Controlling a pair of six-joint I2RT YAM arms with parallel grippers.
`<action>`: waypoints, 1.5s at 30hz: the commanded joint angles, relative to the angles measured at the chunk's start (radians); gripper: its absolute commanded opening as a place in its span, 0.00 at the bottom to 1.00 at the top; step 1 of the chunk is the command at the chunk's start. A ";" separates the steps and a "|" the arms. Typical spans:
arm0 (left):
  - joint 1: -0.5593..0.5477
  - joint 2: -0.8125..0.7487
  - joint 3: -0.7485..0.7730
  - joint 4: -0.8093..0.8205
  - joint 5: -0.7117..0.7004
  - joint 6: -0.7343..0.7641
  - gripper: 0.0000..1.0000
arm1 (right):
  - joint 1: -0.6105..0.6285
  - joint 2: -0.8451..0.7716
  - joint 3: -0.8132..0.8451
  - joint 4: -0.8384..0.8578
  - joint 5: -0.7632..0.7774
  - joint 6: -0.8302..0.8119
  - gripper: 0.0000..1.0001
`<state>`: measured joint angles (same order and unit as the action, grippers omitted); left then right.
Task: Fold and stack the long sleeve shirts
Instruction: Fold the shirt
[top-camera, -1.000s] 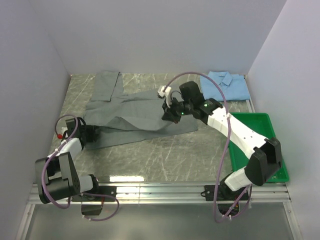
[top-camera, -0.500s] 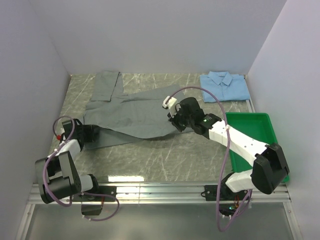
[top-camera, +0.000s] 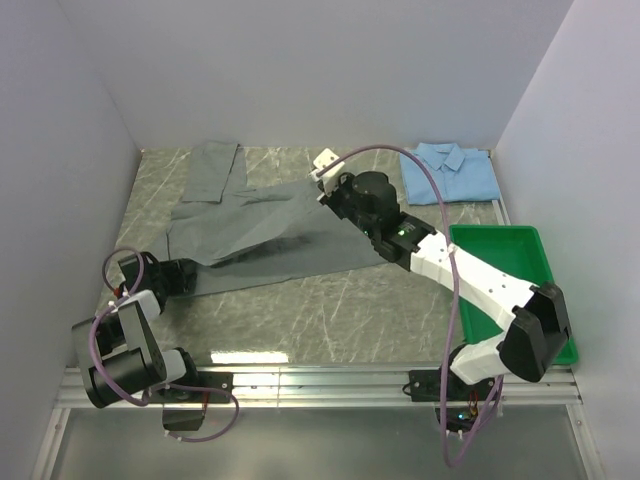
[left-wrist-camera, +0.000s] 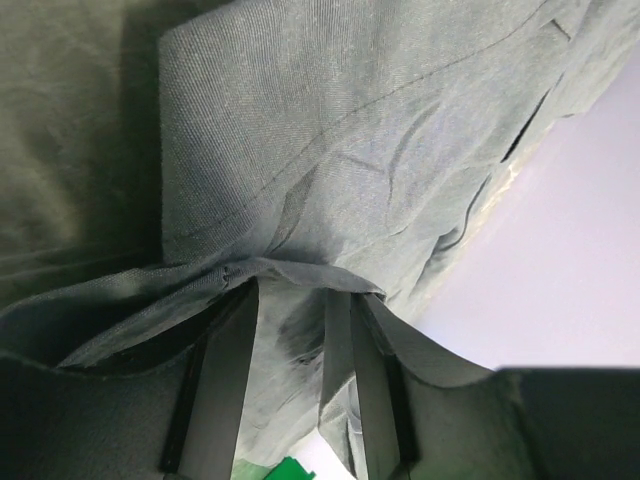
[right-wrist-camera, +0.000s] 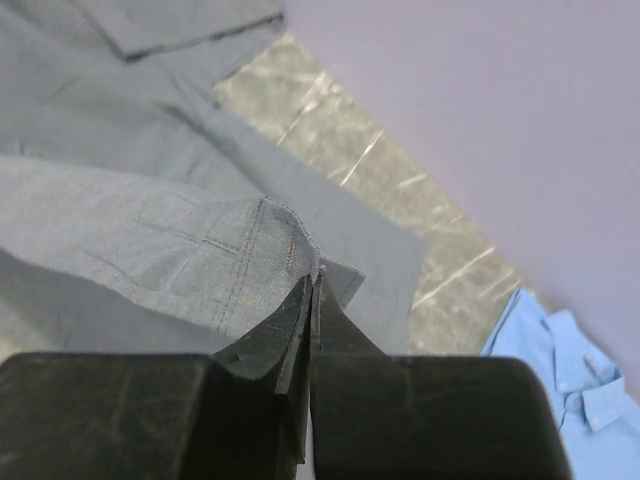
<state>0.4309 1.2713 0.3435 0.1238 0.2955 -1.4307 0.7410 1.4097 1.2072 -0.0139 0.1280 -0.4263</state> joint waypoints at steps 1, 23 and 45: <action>0.009 -0.004 -0.009 0.076 0.033 -0.028 0.48 | 0.012 0.026 -0.081 0.156 0.123 -0.017 0.00; 0.023 -0.089 -0.028 0.097 0.022 -0.024 0.49 | -0.025 -0.026 -0.403 -0.015 0.105 0.366 0.09; 0.020 -0.231 0.224 -0.392 -0.107 0.516 0.99 | -0.434 0.056 -0.411 0.012 -0.525 0.969 0.59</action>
<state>0.4503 1.0683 0.5117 -0.1890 0.2382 -1.0821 0.3264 1.4082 0.8074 -0.0895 -0.2726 0.4442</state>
